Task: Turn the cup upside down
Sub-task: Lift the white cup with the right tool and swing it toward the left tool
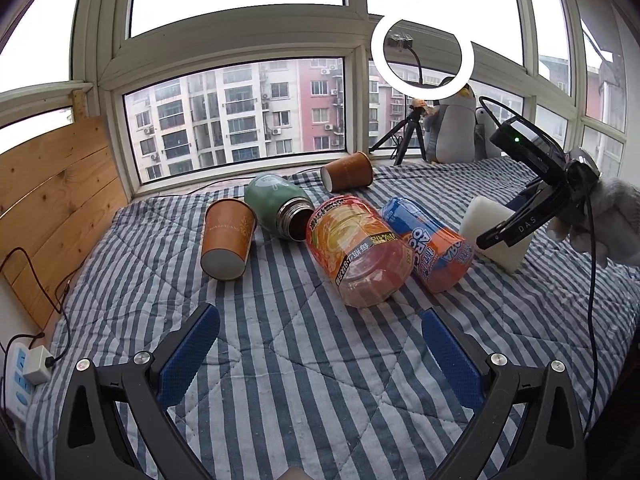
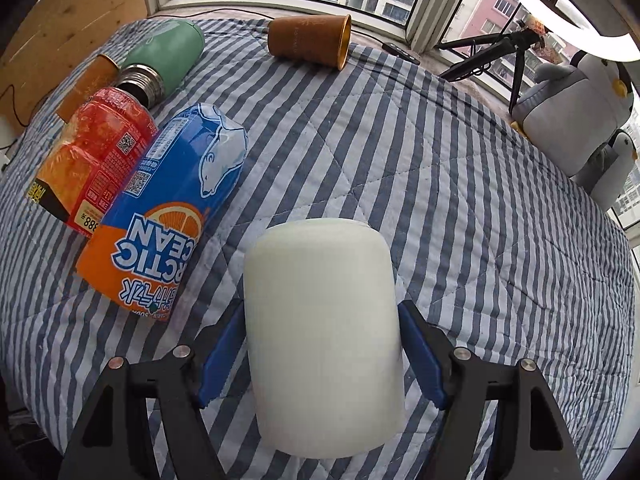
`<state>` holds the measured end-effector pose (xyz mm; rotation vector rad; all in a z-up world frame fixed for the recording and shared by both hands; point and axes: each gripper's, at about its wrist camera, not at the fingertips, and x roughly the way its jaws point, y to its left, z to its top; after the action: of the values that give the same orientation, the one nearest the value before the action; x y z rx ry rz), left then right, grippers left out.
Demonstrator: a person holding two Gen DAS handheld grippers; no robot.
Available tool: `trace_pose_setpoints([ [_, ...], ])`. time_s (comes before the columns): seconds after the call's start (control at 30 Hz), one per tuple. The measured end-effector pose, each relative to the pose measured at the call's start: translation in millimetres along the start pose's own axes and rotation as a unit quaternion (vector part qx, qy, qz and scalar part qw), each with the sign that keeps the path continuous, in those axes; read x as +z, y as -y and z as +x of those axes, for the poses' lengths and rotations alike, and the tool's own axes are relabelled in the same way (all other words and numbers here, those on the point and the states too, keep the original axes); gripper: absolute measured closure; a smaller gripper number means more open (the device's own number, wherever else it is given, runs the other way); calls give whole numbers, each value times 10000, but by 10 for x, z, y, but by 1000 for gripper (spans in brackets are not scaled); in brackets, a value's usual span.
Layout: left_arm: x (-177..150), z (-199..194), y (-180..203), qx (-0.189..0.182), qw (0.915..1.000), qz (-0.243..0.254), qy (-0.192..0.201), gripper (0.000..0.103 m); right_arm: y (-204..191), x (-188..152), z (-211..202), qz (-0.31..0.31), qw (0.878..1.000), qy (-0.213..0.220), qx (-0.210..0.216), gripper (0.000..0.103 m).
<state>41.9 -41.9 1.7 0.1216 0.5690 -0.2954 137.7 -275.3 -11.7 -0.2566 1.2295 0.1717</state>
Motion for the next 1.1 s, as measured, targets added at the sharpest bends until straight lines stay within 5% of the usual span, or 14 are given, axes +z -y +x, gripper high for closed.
trace_pose_setpoints([
  [0.43,-202,-364,7,-3,9999,-98,-73,1,-826,-582,-310,-591,9973,-85,430,31],
  [0.8,-424,-535,-195,32,9992,-303,-243,1,-1451,-457,-355,-774,9935,132,820,30],
  [1.1,-508,-194,3,-617,9933,-538,-816,1,-1433,-505,-446,-667,9921,276,1025,30],
])
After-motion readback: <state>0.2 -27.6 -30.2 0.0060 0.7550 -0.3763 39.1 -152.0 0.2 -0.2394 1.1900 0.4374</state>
